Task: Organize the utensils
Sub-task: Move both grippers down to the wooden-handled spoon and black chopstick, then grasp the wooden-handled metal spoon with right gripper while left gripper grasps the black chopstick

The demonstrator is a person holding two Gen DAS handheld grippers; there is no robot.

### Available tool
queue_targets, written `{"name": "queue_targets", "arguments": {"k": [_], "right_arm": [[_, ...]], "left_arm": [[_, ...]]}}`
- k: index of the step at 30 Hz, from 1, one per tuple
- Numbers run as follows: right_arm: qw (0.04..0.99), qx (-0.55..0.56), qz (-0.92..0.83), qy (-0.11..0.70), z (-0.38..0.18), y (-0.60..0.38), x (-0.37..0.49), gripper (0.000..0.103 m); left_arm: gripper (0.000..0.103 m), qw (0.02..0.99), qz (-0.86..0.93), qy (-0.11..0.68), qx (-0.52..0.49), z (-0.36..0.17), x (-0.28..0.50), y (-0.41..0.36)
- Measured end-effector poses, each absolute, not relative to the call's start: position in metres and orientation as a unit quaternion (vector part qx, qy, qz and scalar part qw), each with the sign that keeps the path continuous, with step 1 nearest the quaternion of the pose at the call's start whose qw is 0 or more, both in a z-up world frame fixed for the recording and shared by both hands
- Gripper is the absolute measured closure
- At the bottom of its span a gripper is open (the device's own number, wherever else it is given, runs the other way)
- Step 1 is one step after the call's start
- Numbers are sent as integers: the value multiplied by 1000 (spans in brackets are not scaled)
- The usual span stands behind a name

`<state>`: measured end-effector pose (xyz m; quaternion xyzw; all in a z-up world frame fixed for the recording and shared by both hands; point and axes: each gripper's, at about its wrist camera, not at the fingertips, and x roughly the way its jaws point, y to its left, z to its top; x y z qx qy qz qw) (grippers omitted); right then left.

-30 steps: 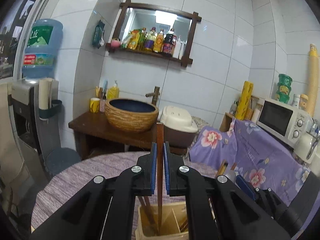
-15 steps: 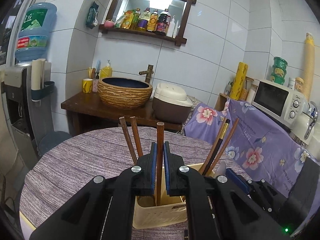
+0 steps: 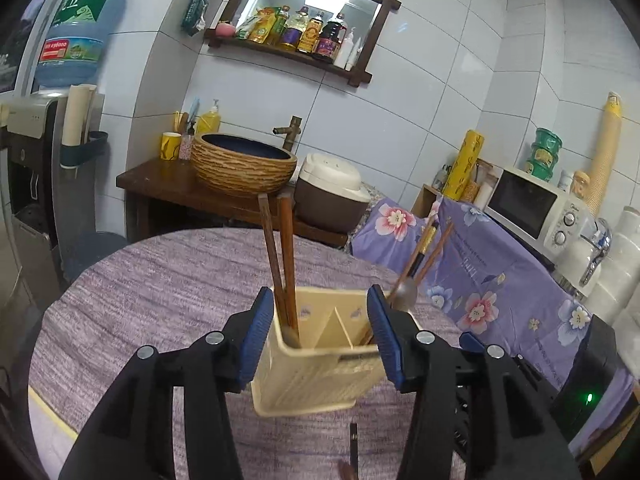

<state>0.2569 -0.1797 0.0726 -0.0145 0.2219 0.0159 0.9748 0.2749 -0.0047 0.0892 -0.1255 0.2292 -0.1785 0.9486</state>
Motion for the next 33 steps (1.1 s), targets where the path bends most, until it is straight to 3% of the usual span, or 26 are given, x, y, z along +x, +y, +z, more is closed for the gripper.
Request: {"name": "queue_targets", "arguments": {"k": [7,12,21,28,33], "right_arm": [[935,5,64,349,24,-168,233,53],[913,4,80,400,-11,-149,221,59],[898,-5,65,435,-37,-131,222,65],[893,7,51,446,-42,-134,226,85],[892,65,67,443,-38,-150,220,87]], "left_arm": [[51,950,-132,273,-79,45,243,0],[50,940,-108,318,-66,1,231,3],[43,929,-85,354,-71,-35,218,14],[42,927,-91,358,-69,-36,216,10],[42,923,-98,365,-67,-39,218,5]]}}
